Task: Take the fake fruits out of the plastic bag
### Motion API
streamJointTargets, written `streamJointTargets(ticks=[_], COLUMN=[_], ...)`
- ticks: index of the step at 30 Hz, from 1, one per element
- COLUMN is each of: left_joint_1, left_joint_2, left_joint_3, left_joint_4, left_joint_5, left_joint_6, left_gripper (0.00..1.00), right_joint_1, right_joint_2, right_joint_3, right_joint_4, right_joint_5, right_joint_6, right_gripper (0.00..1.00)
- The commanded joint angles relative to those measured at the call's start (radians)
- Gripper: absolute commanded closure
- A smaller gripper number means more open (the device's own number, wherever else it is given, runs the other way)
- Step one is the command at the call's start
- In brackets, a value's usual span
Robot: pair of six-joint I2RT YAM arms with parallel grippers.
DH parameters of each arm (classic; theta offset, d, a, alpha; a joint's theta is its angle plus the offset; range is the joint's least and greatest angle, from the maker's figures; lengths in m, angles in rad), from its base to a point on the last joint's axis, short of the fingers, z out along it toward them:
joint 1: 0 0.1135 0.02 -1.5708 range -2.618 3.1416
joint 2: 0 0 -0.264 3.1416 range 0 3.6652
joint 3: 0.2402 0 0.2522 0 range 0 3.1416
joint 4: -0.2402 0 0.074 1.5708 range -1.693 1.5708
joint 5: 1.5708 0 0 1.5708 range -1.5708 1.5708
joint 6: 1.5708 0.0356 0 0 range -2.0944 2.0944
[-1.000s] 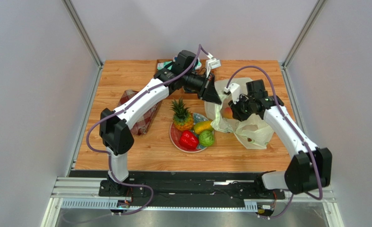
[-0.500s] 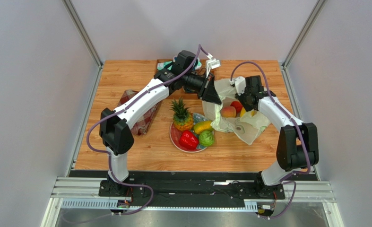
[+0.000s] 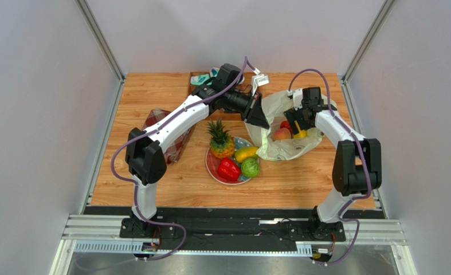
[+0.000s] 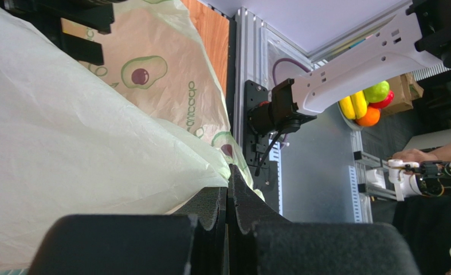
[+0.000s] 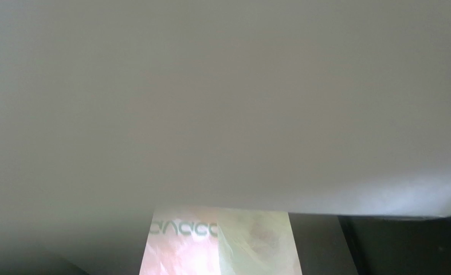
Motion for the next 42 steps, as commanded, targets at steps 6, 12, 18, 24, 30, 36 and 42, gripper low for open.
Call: streamJointTargets(ticks=[6,12,18,24,30,36,42], left_joint_1=[-0.002,-0.002,-0.002,-0.001,-0.002,-0.021,-0.031], left_joint_2=[0.015,0.006,0.001,-0.003,0.006,0.035,0.034], left_joint_3=[0.012,-0.009,-0.002,-0.014,-0.048,-0.065,-0.086], left_joint_4=[0.019,0.007,-0.019,-0.062,-0.108,-0.201,-0.197], left_joint_5=[0.026,0.008,-0.012,-0.066,-0.186,-0.428,-0.456], left_joint_6=[0.007,0.021,0.048,0.097,0.15,0.219,0.211], left_gripper=[1.0,1.0,1.0,1.0,1.0,1.0,1.0], right_joint_1=[-0.022,-0.027,-0.056,-0.113,-0.108,-0.084,-0.084], right_joint_2=[0.227,0.357,0.174,-0.004,-0.064,-0.015,-0.222], right_joint_3=[0.194,0.309,0.286,0.222,0.059,0.004,0.091], right_joint_4=[0.005,-0.085,-0.183,-0.404,-0.519,-0.575,-0.581], right_joint_5=[-0.033,-0.022,-0.215,-0.546,-0.777,-0.708,-0.683], right_joint_6=[0.132,0.075,0.054,-0.017,-0.169,-0.215,-0.195], right_gripper=[0.18,0.4,0.62,0.63,0.61,0.44,0.0])
